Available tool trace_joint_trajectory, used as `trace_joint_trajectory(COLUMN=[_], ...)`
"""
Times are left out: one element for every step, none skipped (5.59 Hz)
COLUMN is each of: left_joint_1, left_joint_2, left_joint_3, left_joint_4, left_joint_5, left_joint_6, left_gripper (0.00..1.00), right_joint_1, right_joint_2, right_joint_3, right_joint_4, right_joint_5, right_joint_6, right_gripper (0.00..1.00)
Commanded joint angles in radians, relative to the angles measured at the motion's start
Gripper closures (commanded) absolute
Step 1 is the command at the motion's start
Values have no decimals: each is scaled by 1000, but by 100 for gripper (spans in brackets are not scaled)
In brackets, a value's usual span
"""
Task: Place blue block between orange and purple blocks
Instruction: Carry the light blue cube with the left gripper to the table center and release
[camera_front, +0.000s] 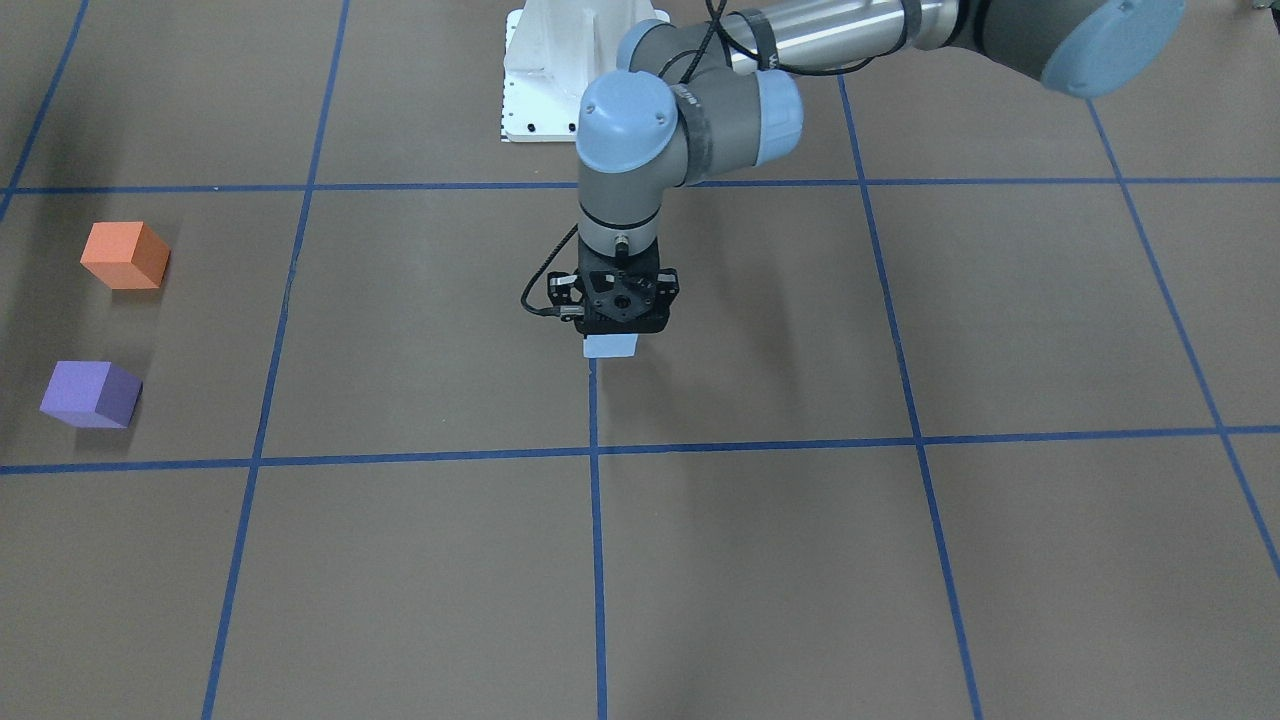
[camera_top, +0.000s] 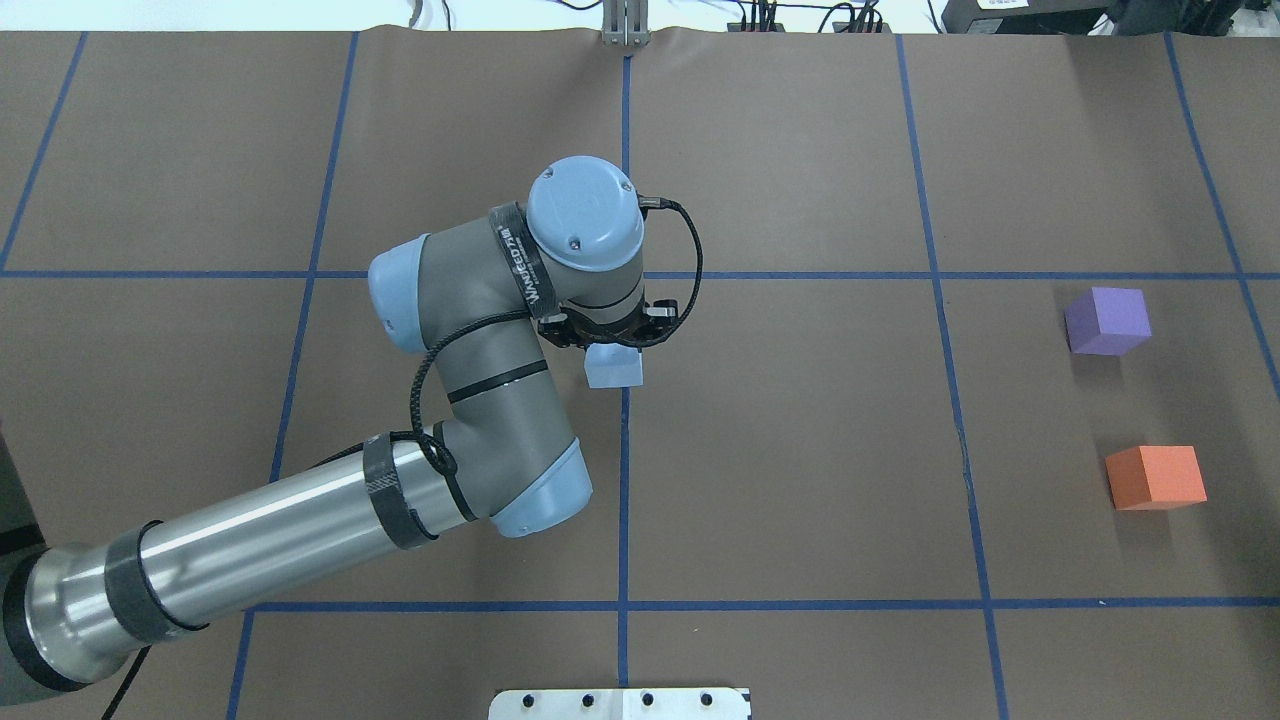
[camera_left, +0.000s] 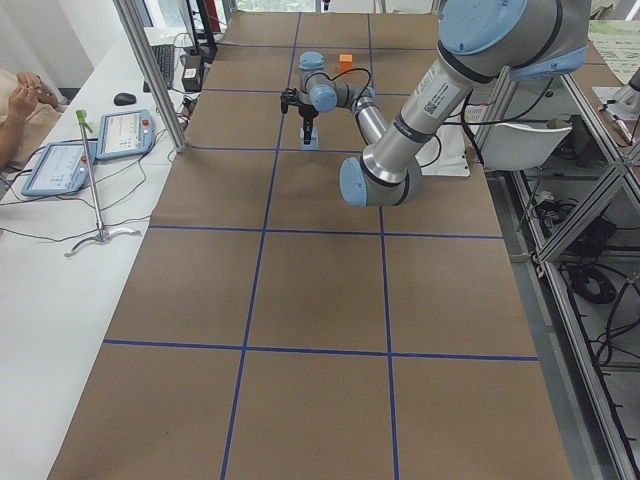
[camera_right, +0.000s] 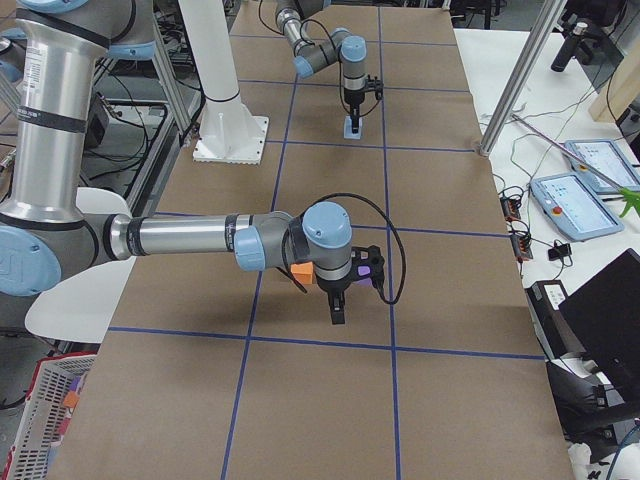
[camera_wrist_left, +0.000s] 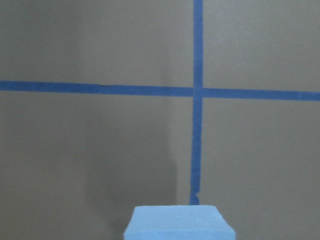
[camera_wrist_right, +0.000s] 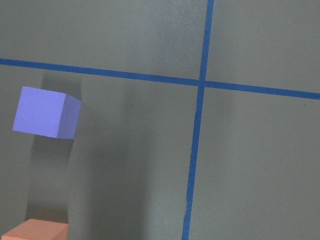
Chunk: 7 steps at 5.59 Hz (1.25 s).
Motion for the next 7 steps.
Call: trace_joint_trajectory(left_joint_1=[38,61,49,0,-90,-223,-318], left_joint_2=[-14,-15,-18,-17,-11,-9,32], left_joint_3=[55,54,31,-40,-90,-96,-95], left_joint_4=[-14,-13,-13,6,60,82,84], left_joint_5=[47,103,101,96,-6,-145,-218], left_joint_6=[-6,-2,12,112,235,403,552], left_gripper=[6,0,0,0,1,1,1], right_joint_1=[0,0,0,-5,-15,-55,-143], right_joint_2=[0,0,6,8,3,41,178], right_joint_3=[-2,3,6,27,37,40,46], right_joint_4=[-2,0,2,84,218,304,308], right_joint_5=[3,3,6,66,179,233,239], right_joint_6=[0,0,3,12,8,97,329], right_gripper=[0,0,0,0,0,0,0])
